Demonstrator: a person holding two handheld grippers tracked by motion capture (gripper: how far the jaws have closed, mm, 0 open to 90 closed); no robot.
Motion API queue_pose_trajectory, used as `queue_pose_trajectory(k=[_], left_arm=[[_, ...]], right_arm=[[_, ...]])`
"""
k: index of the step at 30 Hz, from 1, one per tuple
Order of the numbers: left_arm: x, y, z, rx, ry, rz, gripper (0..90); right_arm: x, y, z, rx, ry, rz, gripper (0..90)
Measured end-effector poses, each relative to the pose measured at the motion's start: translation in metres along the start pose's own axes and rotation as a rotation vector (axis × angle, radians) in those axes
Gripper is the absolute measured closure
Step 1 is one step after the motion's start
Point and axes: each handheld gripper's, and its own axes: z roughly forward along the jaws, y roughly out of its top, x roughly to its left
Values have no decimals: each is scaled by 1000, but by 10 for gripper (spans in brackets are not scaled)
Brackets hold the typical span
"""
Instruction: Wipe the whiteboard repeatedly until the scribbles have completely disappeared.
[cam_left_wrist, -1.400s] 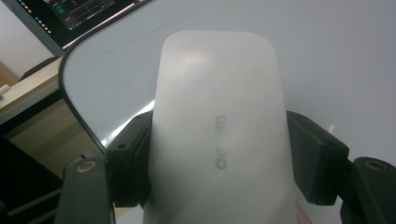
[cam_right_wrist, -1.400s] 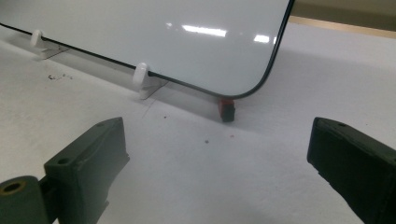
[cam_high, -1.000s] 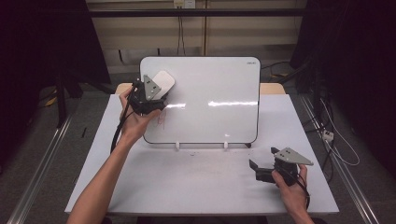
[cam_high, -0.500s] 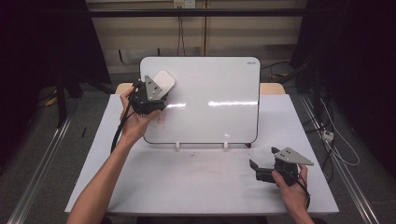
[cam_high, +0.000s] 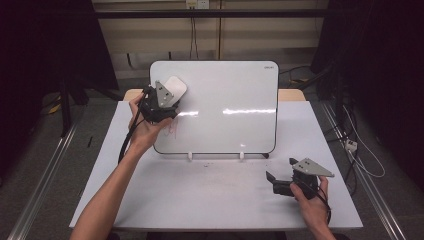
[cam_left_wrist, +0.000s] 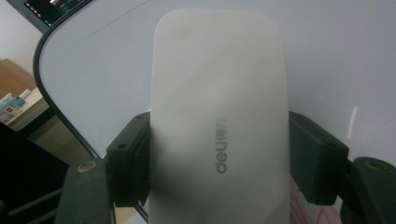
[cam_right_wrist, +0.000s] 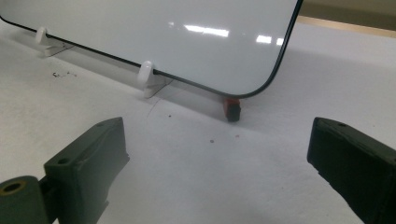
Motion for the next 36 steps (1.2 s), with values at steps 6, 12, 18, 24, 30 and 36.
queue_pose_trajectory(k=[6,12,18,24,30,36], left_arm=[[-2,-1,0,3,-6,-8,311],[-6,-4,0,-1,-2,-9,312],[-12,-8,-1,-9,1,-13,312],[-18,-11,-2,-4,-5,1,312],[-19,-12,-3,1,-9,14,312],[-15,-9,-2,10,-31,13,311]], right_arm=[[0,0,-1,0,-1,-1,46],[0,0,0,1,1,-2,46],[1,0,0,3,1,-2,46],[1,0,0,2,3,-7,46],[1,0,0,2,1,-3,46],[1,0,1,6,6,-1,46]])
